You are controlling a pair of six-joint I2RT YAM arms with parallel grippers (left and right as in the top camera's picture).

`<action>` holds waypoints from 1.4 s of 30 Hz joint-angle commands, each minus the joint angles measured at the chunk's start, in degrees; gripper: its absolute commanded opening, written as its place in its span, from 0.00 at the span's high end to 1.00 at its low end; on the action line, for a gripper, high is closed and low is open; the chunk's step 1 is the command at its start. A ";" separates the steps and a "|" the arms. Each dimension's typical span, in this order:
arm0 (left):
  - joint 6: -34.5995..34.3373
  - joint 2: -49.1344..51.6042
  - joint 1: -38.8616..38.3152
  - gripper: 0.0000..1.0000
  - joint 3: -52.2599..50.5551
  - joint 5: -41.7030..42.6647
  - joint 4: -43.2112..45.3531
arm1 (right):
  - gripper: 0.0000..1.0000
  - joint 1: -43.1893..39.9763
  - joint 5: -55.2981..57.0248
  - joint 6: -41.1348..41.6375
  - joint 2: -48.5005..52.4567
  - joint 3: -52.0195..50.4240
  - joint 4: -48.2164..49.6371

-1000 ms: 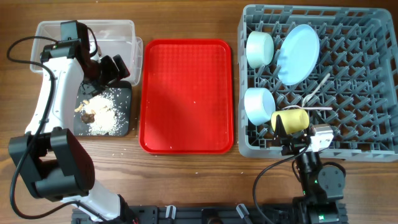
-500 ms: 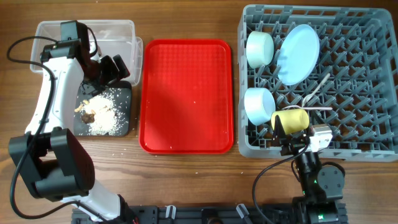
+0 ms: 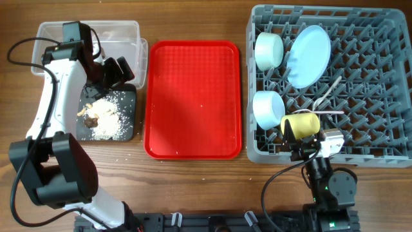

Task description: Sort waste into correct bins and load items into the dishwasher rack

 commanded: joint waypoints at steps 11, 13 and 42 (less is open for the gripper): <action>1.70 -11.74 -6.12 0.00 0.68 0.26 1.55 | 0.00 -0.28 -0.94 0.83 -0.83 -0.13 0.26; 1.70 -14.08 -6.69 0.00 0.48 -0.39 2.84 | 0.00 -0.28 -0.96 0.83 -0.83 -0.13 0.26; 4.48 -74.79 -6.78 0.00 -60.54 -0.61 57.55 | 0.00 -0.28 -0.94 0.83 -0.83 -0.13 0.26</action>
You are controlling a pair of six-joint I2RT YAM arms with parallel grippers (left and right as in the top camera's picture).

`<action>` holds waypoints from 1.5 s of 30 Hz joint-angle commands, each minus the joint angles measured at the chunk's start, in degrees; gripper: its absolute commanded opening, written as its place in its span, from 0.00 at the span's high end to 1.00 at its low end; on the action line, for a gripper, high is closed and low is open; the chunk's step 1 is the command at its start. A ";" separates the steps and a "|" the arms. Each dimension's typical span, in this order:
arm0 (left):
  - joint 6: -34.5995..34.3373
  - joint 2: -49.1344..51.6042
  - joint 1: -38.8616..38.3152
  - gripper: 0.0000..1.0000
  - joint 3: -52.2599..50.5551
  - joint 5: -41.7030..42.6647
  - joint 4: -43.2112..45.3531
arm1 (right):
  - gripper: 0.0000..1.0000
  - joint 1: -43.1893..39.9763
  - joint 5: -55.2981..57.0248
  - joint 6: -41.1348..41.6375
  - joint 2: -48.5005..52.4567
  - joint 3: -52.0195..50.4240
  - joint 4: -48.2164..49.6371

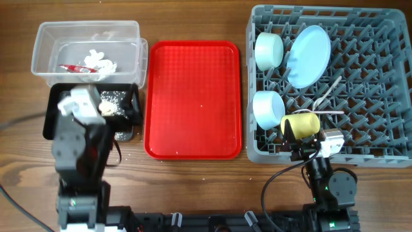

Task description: Sort waste into correct bins and load items into the dishwasher rack

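Observation:
The grey dishwasher rack (386, 84) holds two white bowls (268, 49), a pale blue plate (309, 55), light utensils (328, 96) and a yellow cup (300, 124) lying on its side at the front. My right gripper (301, 149) sits just below the cup at the rack's front edge, its fingers too dark to read. The clear bin (45, 38) contains white scraps and a red wrapper (72, 66). My left arm is folded over the black bin (51, 122) of food crumbs, and its gripper (127, 113) is dark against the bin's right side.
The red tray (193, 96) lies bare between the bins and the rack. The left arm's base stands at the front left and the right arm's base at the front right. A cable trails off the left edge.
My left arm has pulled back from the clear bin and now lies folded over the black bin. The clear bin's contents now show. The right arm and the rack items have not moved.

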 commanded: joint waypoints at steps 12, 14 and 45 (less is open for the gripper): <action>1.18 -24.13 0.15 0.00 -21.16 0.81 8.22 | 0.00 -0.28 -0.94 0.83 -0.72 -0.13 0.26; 1.16 -26.25 0.13 0.00 -22.51 1.20 8.70 | 0.00 -0.28 -0.94 0.81 -0.72 -0.13 0.26; 1.20 -34.38 -0.50 0.00 -31.15 -1.62 0.87 | 0.00 -0.28 -0.92 0.81 -0.72 -0.13 0.24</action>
